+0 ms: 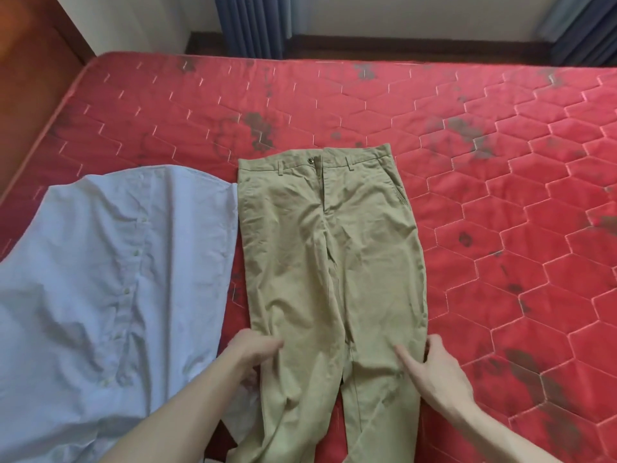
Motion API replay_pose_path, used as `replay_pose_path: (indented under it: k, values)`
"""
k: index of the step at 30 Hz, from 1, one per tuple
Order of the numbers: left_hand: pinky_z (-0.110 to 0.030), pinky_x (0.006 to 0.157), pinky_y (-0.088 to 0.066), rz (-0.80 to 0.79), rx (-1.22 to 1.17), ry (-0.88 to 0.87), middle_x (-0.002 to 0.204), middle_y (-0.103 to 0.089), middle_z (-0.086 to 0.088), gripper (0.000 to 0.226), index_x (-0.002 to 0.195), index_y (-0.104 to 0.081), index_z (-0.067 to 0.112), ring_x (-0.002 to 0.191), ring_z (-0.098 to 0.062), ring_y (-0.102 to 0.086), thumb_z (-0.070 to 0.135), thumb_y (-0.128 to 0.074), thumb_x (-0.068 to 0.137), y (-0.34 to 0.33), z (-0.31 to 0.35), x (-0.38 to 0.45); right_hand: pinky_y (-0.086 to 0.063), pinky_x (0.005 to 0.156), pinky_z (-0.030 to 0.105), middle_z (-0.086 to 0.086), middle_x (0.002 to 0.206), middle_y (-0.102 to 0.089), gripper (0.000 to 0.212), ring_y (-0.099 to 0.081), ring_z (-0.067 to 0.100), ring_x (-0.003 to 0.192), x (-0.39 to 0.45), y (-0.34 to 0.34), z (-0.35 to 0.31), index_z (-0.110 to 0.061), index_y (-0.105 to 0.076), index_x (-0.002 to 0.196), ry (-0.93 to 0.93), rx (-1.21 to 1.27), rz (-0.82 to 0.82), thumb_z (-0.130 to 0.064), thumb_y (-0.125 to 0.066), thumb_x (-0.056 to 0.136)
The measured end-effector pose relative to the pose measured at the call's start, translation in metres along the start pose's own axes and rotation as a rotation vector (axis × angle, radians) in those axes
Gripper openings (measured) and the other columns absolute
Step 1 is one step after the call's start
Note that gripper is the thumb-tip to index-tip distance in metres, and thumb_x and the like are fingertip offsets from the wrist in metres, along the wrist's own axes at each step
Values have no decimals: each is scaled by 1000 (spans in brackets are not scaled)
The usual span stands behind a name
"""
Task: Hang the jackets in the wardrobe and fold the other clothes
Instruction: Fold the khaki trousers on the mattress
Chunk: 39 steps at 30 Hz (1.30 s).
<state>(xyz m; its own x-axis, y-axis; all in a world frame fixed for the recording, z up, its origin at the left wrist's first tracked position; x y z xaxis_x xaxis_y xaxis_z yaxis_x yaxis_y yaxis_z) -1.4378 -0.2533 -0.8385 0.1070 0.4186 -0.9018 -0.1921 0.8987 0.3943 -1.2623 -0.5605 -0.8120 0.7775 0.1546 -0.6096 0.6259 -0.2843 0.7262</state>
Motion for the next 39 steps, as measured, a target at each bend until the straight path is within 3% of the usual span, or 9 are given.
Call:
replay_pose_path:
  k: [2, 5, 10, 17, 22, 25, 28, 32, 39]
  values:
    - [-39, 82, -60, 184, -145, -154, 110, -72, -15, 50, 115, -64, 7, 99, -33, -71, 46, -67, 86, 18, 18, 9, -46, 82, 40, 7, 117, -66, 58, -63, 30, 102, 22, 12, -15, -17, -46, 129, -36, 150, 42, -62, -57, 95]
    - [-42, 89, -57, 347, -269, -286, 107, -70, -8, 45, 112, -63, 10, 98, -29, -67, 48, -63, 89, 39, 48, 23, -48, 89, 43, 15, 126, -66, 54, -63, 37, 110, 59, 27, -40, -11, -45, 134, -68, 249, 92, -50, -57, 100]
    - [-38, 79, -51, 526, -274, -503, 89, -68, -3, 17, 101, -62, 12, 88, -27, -64, 29, -59, 100, 62, 85, 33, -50, 90, 45, 17, 120, -64, 48, -63, 39, 105, 105, 43, -71, -8, -44, 135, -64, 301, 148, -42, -55, 101]
    - [-21, 61, -49, 244, -313, -583, 63, -71, 4, 12, 78, -72, 8, 56, -2, -62, 14, -80, 85, 55, 85, 38, -52, 93, 48, 3, 104, -72, 18, -66, 27, 99, 113, 47, -72, -15, -65, 105, 124, 324, 114, -31, -56, 102]
    - [-24, 49, -49, -101, 4, -563, 53, -62, -5, 12, 69, -68, 5, 48, -13, -57, 3, -74, 79, 42, 67, 20, -56, 87, 37, -16, 95, -77, 8, -71, 8, 96, 65, 28, -32, -28, -72, 100, 188, 297, -112, -30, -64, 100]
    - [-28, 53, -51, -60, 156, -544, 61, -71, -5, 22, 74, -66, 9, 54, -16, -64, 28, -72, 84, 47, 65, 25, -55, 83, 37, -14, 95, -76, 6, -71, 11, 95, 69, 31, -26, -27, -70, 100, 162, 261, -107, -31, -70, 96]
    - [-35, 70, -53, 295, 175, -544, 80, -71, 3, 43, 92, -61, 19, 76, -18, -69, 62, -62, 90, 72, 81, 34, -49, 83, 39, -7, 106, -69, 29, -66, 17, 99, 93, 46, -48, -21, -63, 115, 145, 317, 51, -41, -70, 95]
    - [-42, 96, -50, 437, -42, -502, 116, -65, -3, 56, 126, -48, 14, 111, -29, -62, 61, -54, 97, 92, 116, 55, -51, 101, 45, -1, 123, -65, 62, -62, 23, 114, 141, 64, -85, -20, -50, 141, 86, 440, 171, -47, -73, 90]
    - [-40, 110, -42, 511, -219, -546, 148, -48, -14, 71, 149, -36, 11, 132, -34, -52, 47, -64, 94, 115, 184, 87, -40, 117, 46, 13, 151, -51, 91, -52, 32, 137, 223, 100, -164, -14, -30, 158, 191, 345, 168, -50, -75, 87]
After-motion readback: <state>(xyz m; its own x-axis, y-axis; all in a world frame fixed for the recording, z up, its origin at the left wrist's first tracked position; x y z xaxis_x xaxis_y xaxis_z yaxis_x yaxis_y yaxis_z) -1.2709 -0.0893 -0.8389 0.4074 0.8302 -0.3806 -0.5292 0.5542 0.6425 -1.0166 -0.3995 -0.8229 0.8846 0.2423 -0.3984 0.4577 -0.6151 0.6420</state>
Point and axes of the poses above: each hand's wrist, its own x-axis towards the middle knuckle, its own y-axis out of the back of the hand, z = x × y, the point moved 5 cm from there along x, towards the middle knuckle
